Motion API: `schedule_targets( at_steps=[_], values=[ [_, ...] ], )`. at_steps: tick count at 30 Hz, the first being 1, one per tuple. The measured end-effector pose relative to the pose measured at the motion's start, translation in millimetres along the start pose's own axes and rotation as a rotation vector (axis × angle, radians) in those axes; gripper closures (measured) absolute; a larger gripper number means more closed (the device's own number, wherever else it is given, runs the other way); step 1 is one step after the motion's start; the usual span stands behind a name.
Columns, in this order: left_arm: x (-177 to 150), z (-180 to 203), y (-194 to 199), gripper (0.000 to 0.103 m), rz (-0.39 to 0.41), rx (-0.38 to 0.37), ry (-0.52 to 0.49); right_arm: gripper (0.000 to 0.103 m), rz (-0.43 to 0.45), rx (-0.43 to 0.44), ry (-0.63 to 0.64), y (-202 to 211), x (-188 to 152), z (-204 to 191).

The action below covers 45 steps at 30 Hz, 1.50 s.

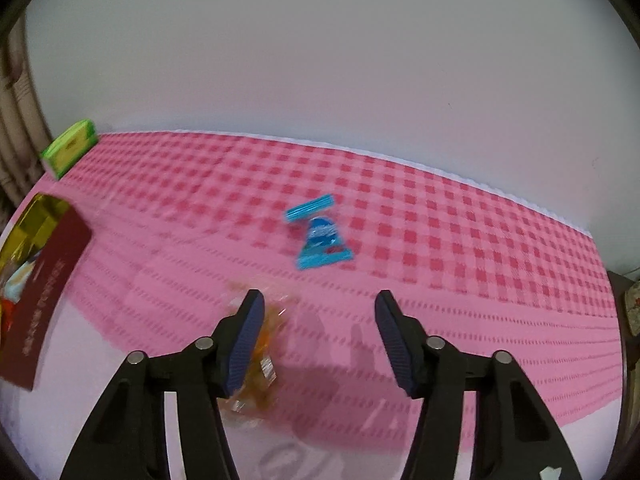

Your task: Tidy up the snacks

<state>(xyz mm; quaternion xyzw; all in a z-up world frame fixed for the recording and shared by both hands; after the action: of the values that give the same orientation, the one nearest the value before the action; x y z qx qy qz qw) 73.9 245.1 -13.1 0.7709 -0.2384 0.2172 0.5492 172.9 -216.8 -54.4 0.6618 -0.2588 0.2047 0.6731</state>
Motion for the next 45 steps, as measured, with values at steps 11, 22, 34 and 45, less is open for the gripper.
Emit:
schedule_targets(
  at_steps=[11,22,34,45],
  values=[
    [23.0,30.6,-8.9,0.021,-0.034,-0.024,-0.008,0.053,-0.038,0.027,0.017,-63.6,33.8,0.5],
    [34.5,43.1,-18.9,0.021,-0.049,-0.028,-0.015,0.059,-0.039,0.058,0.02,-89.3,39.1,-0.9],
    [48.0,74.2,-14.4,0.021,-0.016,-0.069,-0.056,0.075,-0.015,0.034,0.001,-62.8,10.3,22.6],
    [60.6,131.8,5.3,0.021,0.027,-0.14,-0.14,0.075,0.003,-0.025,-0.088,-19.2,-43.6,74.5]
  ],
)
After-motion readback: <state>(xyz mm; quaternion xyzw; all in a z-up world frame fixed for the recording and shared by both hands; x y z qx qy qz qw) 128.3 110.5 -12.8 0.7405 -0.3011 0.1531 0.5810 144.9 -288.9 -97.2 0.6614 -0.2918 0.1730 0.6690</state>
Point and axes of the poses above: each gripper's, at about its wrist camera, not at the fingertips, and y roughly against the way its jaws point, z to its right, x to its top, the point moved 3 cm from there along -y, roughly the way its jaws point, and after that the axes turned 6 degrees about -y, right-handed, at the moved point
